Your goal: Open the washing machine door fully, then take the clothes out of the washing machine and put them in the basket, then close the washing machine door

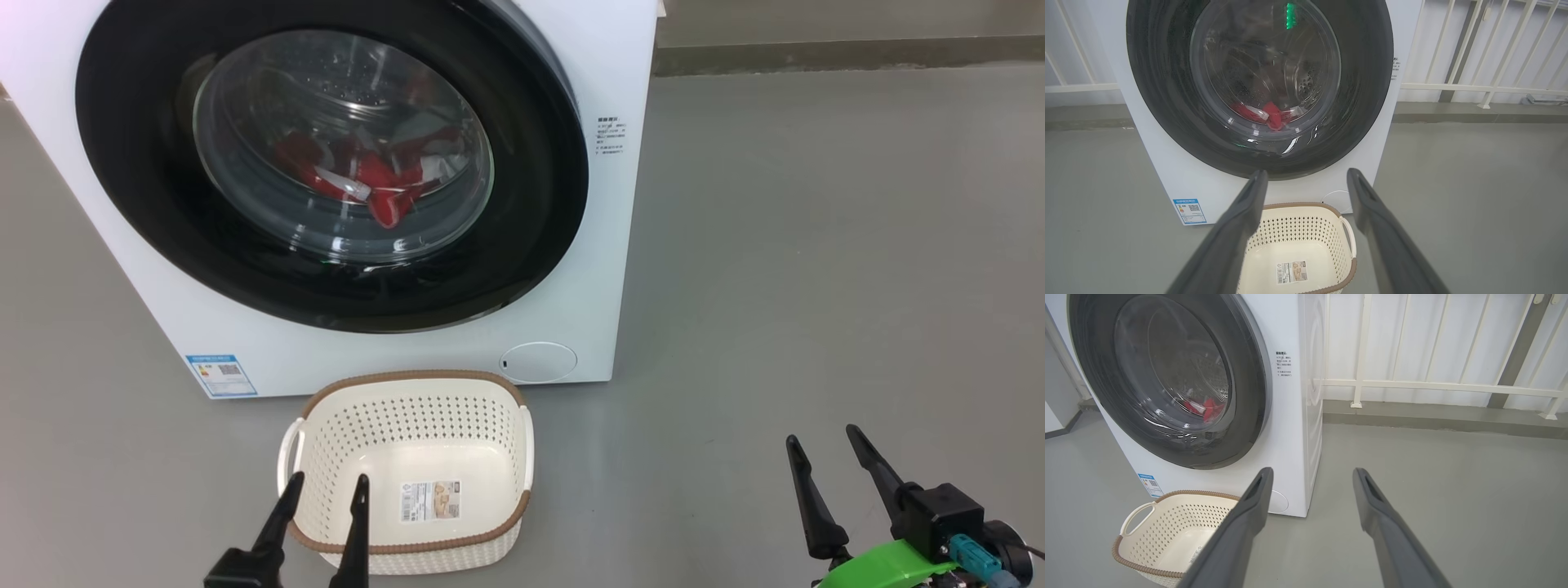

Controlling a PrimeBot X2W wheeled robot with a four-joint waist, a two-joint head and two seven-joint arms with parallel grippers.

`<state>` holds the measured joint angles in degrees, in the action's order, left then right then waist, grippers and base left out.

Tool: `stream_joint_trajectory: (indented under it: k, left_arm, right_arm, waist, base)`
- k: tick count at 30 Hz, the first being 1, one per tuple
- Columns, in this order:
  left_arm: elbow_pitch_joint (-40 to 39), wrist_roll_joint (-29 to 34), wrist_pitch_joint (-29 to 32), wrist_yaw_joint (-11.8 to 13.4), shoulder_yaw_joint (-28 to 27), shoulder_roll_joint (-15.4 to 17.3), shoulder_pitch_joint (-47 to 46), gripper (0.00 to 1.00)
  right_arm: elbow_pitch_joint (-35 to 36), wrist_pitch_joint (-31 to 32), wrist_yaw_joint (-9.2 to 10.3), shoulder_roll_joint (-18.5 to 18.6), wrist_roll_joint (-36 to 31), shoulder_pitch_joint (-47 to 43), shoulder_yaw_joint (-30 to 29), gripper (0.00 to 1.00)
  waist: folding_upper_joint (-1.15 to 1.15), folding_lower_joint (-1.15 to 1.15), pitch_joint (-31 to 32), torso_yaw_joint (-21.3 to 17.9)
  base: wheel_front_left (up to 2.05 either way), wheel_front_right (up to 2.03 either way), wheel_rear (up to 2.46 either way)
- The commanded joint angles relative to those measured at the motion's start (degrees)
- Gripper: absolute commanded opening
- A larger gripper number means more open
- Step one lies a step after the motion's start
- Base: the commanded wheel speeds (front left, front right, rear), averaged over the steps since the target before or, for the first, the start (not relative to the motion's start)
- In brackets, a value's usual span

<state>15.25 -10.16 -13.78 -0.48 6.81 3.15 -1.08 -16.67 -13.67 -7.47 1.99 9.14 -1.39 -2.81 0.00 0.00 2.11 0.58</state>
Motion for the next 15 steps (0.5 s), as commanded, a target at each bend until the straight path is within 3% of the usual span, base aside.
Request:
stream_joint_trajectory:
  k: [1, 15]
  left_arm:
    - [-1.01, 1.97, -0.91, 0.44, -1.64, 0.39, -1.31, 1.00]
    - [1.57, 1.44, -1.22, 1.21, -1.75, 0.04, -1.34, 1.00]
  right_arm:
    - [1.12, -1.03, -0.02, 0.86, -1.80, 0.38, 1.16, 1.00]
    - [0.46, -1.33, -0.02, 0.89, -0.96, 0.19, 1.23, 1.00]
  waist:
    - [0.00, 0.00, 0.06, -0.03]
    - [0.00, 0.00, 0.44, -0.07]
  base:
    - [0.00, 0.00, 0.00]
    - [0.00, 0.00, 0.00]
